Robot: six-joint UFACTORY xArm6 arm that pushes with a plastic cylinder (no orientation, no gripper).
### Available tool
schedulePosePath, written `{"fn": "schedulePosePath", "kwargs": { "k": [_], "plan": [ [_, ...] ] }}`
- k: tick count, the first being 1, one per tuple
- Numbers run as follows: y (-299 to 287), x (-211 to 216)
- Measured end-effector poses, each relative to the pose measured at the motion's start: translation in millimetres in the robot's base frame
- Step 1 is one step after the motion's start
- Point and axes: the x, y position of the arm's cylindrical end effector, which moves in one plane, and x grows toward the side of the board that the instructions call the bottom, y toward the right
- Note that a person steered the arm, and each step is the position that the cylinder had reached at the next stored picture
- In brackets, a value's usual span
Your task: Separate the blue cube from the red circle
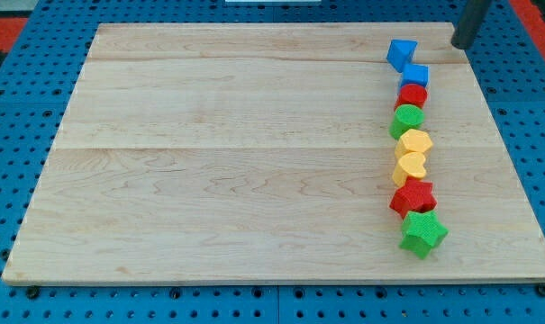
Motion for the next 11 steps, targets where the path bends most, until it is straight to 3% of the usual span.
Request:
{"fn": "schedulePosePath", "kwargs": {
  "k": [3,4,6,9,11],
  "plan": [
    [-10,21],
    [-29,44],
    [-6,104],
    [-101,57],
    [3,76]
  ]
}}
